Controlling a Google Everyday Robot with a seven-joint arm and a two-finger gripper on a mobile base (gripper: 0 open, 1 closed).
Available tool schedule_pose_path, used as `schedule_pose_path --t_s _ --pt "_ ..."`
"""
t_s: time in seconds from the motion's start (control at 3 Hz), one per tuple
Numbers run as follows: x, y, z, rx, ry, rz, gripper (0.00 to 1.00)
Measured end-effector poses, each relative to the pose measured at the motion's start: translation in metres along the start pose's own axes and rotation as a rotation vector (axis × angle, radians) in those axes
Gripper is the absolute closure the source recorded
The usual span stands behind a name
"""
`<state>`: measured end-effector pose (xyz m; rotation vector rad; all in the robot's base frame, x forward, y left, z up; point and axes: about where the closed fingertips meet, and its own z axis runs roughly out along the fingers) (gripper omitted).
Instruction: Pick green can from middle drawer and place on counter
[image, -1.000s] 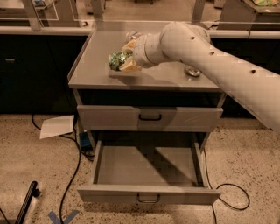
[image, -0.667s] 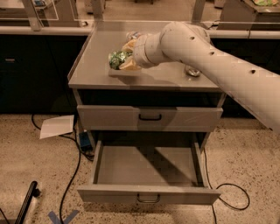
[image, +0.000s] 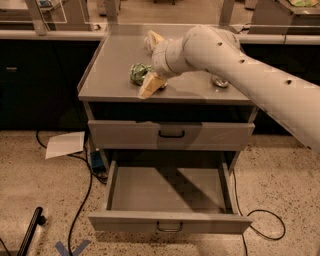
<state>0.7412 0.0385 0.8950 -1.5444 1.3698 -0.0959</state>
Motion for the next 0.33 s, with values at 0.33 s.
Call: schedule_pose_path --t_s 0.33 --pt "0.0000 0.0000 0.0000 0.000 0.000 0.000 0.00"
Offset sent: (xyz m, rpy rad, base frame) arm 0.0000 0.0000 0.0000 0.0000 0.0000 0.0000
